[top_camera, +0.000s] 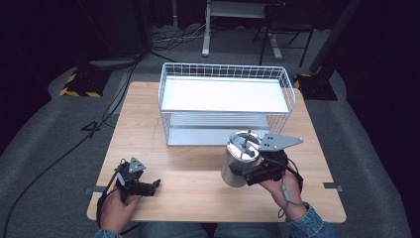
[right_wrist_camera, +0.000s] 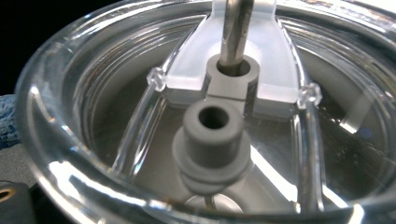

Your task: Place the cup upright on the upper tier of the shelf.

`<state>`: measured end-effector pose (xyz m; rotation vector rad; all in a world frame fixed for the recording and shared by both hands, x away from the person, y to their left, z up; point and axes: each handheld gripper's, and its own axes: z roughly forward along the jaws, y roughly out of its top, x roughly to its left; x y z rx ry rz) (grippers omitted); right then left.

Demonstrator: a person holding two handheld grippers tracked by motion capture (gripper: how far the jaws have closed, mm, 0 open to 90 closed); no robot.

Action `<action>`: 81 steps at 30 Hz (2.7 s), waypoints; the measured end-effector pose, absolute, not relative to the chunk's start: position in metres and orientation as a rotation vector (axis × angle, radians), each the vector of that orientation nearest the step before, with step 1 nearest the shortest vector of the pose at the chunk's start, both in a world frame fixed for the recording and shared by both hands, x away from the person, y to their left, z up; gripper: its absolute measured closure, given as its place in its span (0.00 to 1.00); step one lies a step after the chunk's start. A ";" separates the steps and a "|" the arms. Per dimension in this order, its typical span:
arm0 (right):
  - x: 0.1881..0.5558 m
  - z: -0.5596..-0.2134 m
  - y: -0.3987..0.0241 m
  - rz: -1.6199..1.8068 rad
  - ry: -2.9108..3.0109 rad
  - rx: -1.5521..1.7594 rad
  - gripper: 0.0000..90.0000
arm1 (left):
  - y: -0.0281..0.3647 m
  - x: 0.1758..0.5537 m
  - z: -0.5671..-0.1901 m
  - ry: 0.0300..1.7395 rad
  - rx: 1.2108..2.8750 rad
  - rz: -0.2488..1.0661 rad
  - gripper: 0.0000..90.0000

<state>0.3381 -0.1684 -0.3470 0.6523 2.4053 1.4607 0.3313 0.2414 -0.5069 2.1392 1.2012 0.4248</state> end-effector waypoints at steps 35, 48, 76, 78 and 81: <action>0.391 -0.239 -0.158 1.467 2.303 0.673 0.04 | 0.241 0.330 -0.507 1.216 2.131 0.433 0.01; 0.428 -0.209 -0.146 1.437 2.237 0.733 0.04 | 0.241 0.330 -0.507 1.216 2.131 0.431 0.01; 0.522 -0.224 -0.113 1.342 2.117 0.893 0.04 | 0.241 0.331 -0.507 1.221 2.128 0.437 0.01; 0.525 -0.226 -0.114 1.339 2.115 0.902 0.04 | 0.240 0.331 -0.507 1.225 2.128 0.436 0.01; 0.530 -0.229 -0.115 1.361 2.118 0.930 0.04 | 0.240 0.331 -0.507 1.228 2.126 0.437 0.01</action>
